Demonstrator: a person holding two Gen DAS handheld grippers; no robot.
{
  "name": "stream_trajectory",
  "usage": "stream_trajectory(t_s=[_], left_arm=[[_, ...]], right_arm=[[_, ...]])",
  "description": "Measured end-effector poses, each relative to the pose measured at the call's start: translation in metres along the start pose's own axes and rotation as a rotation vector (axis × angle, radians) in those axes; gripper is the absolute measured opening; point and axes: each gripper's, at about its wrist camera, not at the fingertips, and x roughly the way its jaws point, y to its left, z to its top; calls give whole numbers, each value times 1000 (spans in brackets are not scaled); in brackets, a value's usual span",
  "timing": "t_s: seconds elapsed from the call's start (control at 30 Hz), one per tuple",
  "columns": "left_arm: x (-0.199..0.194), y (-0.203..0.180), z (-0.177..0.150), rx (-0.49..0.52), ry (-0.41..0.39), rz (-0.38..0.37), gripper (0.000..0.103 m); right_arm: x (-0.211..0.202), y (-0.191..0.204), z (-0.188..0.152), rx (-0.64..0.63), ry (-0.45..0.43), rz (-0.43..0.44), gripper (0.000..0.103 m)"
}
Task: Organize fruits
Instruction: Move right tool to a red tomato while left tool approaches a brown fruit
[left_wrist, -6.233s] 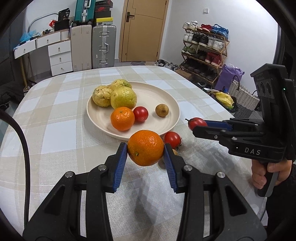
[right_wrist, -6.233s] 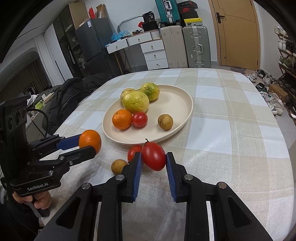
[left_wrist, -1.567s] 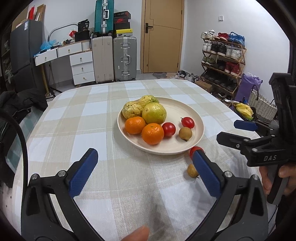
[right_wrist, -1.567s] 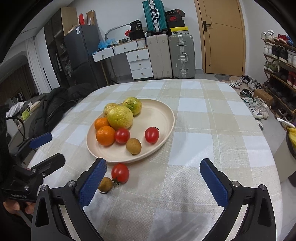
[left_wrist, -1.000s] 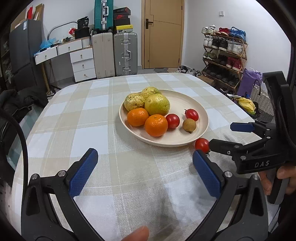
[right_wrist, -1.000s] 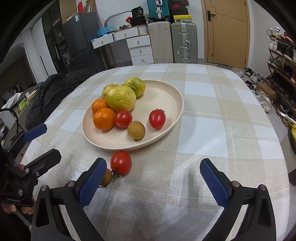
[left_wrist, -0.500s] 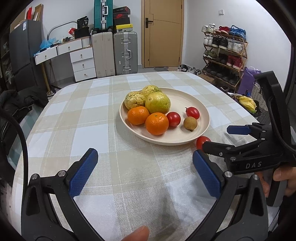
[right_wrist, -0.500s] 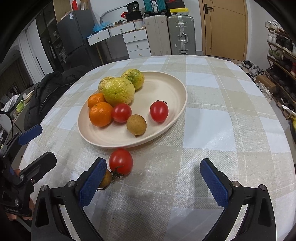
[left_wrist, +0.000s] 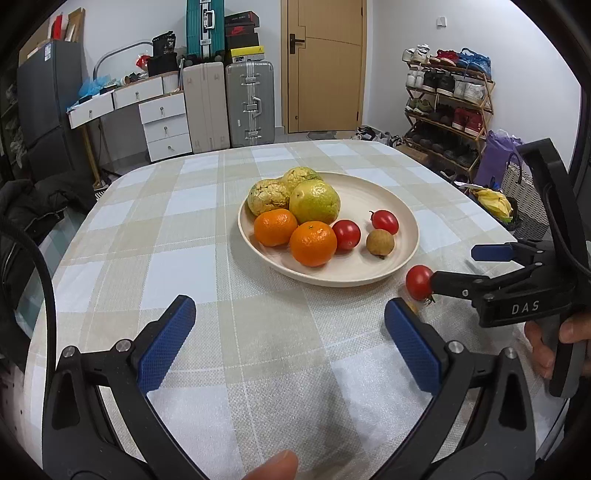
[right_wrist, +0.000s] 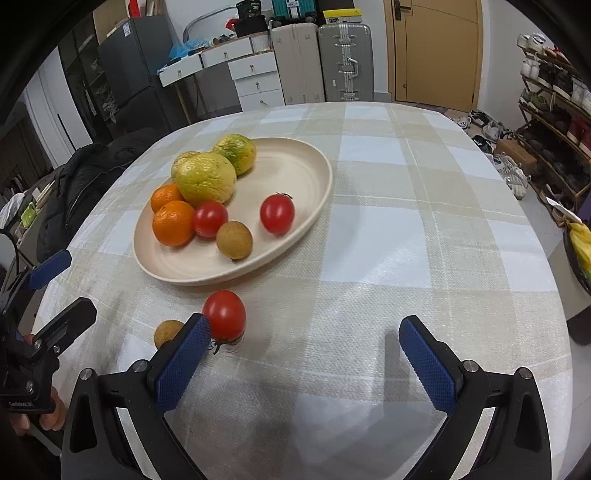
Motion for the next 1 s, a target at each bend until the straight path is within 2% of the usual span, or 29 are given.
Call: stream_trajectory(t_s=[0.23,0.5,0.63,0.73,1.0], left_arm=[[0,0,-1,1,2,-1,102],[0,-1,-1,1,3,0,102],[0,-1,-1,2,3,0,102],[0,-1,-1,1,4,0,102],[0,-1,-1,2,4,0,102]], right_arm=[[2,-2,-2,-15,31,10,103],[8,10,-6,-63,18,5,101],[7,12,-5,-72,4,-2,83],[5,11,-4,-71,3,13,78],[4,20,-3,-107,-4,54,51]])
